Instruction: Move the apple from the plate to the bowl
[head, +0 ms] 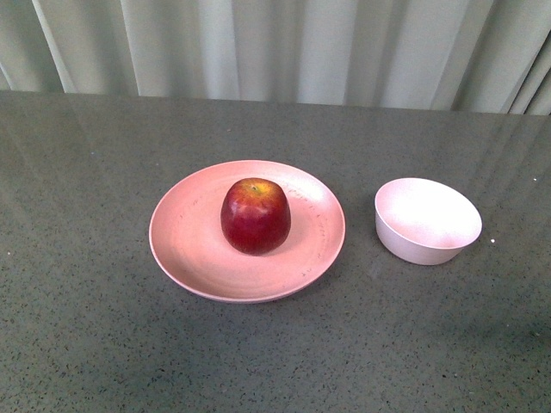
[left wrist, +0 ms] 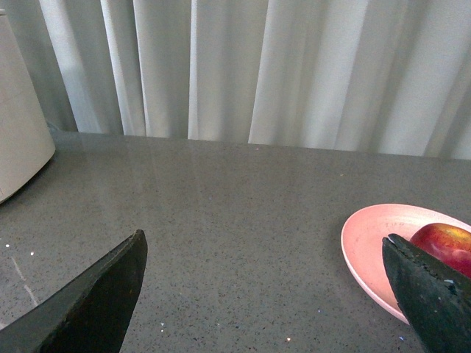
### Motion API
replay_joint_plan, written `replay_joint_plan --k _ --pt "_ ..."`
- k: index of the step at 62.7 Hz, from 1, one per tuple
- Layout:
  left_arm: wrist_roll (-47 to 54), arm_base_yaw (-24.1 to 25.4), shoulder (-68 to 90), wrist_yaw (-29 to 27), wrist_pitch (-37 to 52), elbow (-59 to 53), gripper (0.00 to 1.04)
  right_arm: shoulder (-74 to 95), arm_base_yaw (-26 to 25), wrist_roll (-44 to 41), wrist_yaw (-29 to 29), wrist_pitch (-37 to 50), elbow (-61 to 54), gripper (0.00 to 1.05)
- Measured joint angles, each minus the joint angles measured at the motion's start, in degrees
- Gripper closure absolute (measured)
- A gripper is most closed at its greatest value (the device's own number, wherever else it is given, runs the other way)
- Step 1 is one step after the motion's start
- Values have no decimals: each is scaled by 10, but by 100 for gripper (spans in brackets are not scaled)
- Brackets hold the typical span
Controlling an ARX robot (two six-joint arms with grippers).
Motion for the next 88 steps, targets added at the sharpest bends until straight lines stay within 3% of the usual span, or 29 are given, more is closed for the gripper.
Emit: replay_joint_plan --k 20,27,48,82,88 --pt "0 0 0 0 0 0 9 -49 0 0 0 -49 0 103" --pt "0 0 0 0 0 0 9 -126 1 0 0 -141 0 103" --pt "0 0 0 0 0 0 9 -145 1 -1 0 -148 0 102" --pt "0 0 0 0 0 0 9 -145 1 0 0 -148 0 8" --pt "-12 4 7 14 -12 3 9 -145 1 0 0 -148 0 9"
